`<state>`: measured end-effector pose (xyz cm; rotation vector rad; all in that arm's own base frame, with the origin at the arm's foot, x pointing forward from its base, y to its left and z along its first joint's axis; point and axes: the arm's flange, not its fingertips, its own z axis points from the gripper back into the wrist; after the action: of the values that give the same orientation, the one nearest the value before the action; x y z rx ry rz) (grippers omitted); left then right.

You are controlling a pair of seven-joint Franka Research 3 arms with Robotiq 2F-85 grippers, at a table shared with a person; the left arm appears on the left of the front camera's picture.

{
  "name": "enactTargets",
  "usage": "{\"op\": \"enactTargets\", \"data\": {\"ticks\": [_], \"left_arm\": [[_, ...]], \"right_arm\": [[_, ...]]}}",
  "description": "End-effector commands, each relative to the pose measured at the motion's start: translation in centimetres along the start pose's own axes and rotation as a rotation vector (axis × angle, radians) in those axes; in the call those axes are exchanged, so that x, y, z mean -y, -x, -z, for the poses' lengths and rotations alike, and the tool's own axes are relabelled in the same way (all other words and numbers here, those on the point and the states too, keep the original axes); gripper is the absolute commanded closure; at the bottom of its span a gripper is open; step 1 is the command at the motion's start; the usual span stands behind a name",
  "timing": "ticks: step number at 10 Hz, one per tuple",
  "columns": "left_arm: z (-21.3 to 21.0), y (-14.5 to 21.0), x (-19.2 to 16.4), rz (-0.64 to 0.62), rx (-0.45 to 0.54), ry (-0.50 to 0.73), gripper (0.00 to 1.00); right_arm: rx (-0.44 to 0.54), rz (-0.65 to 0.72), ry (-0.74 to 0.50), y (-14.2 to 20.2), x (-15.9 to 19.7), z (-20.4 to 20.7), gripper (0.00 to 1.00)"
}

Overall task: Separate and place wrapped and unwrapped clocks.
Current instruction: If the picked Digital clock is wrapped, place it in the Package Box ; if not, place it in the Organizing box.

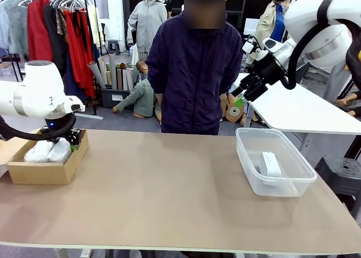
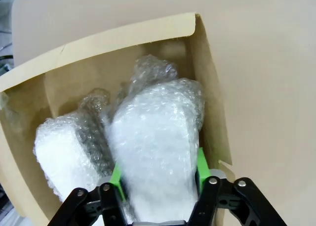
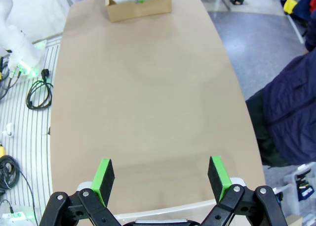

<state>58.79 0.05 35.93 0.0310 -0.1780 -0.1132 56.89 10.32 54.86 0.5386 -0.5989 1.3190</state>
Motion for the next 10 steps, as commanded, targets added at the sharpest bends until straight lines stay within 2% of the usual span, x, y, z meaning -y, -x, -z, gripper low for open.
{"op": "enactTargets", "data": {"ticks": [1, 5, 7, 8, 10], "left_arm": [[-1.0, -0.2, -0.5, 0.009, -0.002, 0.037, 0.00], [-4.3, 0.4, 0.4, 0.037, 0.020, 0.077, 0.00], [-5.7, 0.7, 1.0, 0.035, 0.039, 0.060, 0.00], [-5.9, 0.7, 1.2, 0.004, 0.037, 0.052, 0.00], [-5.4, -0.1, 1.1, 0.024, 0.032, 0.045, 0.00]], "right_arm": [[0.000, -0.001, 0.001, -0.1, 0.0, 0.0, 0.00], [0.000, -0.001, 0.001, -0.1, 0.0, 0.0, 0.00], [0.000, -0.001, 0.001, -0.1, 0.0, 0.0, 0.00], [0.000, -0.001, 0.001, -0.1, 0.0, 0.0, 0.00], [0.000, -0.001, 0.001, -0.1, 0.0, 0.0, 0.00]]}}
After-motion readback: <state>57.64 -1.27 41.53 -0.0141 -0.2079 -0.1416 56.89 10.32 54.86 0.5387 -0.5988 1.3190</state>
